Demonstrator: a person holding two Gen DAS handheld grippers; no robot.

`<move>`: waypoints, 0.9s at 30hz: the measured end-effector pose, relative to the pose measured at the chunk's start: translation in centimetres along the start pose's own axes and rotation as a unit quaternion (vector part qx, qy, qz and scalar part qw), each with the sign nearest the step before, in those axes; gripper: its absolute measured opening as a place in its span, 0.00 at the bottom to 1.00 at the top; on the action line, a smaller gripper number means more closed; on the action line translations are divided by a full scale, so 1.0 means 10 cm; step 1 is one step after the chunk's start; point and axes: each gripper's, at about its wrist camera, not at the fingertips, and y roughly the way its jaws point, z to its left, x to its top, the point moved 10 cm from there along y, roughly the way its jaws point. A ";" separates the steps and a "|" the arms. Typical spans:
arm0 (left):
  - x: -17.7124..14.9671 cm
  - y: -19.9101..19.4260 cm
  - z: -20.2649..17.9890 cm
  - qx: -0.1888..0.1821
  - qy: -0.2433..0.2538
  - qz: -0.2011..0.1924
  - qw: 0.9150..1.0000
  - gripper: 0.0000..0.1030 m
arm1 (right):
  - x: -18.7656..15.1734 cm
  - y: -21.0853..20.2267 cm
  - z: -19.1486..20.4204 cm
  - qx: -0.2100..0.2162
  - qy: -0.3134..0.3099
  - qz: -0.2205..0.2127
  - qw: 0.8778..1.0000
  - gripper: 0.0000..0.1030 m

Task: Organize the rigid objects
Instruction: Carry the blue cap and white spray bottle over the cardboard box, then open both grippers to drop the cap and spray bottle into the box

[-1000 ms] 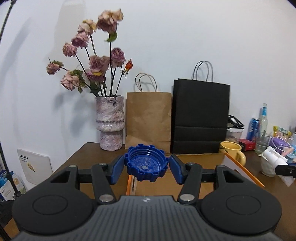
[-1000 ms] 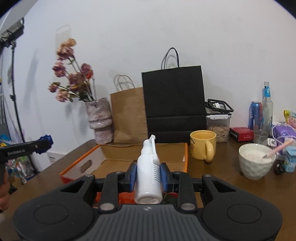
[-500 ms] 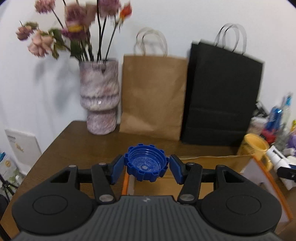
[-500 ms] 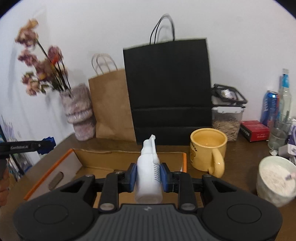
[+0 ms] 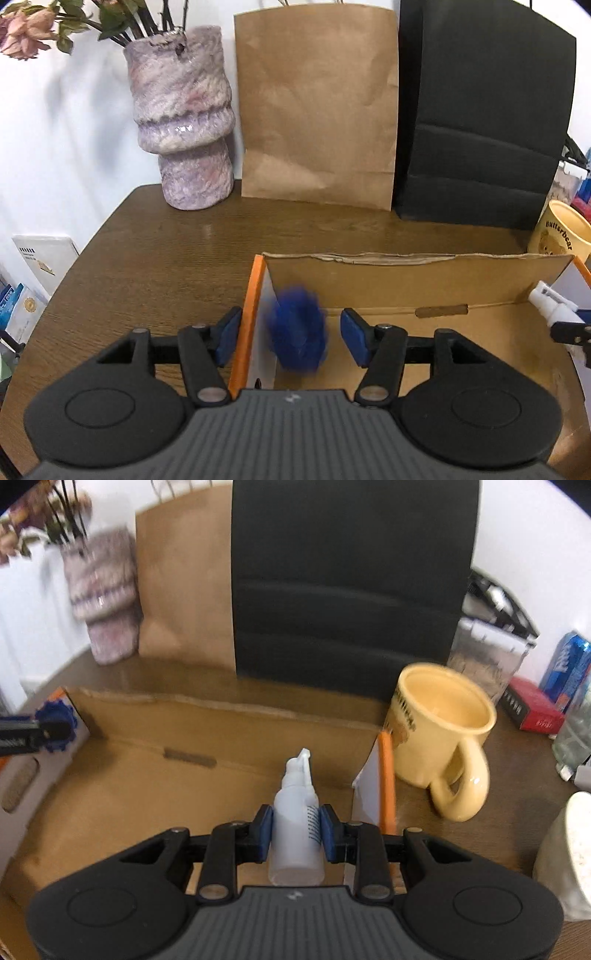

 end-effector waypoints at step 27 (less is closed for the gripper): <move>0.05 -1.02 0.00 -0.046 0.002 -0.006 0.999 0.82 | 0.07 -1.06 0.14 0.014 -0.007 -0.041 0.999 0.58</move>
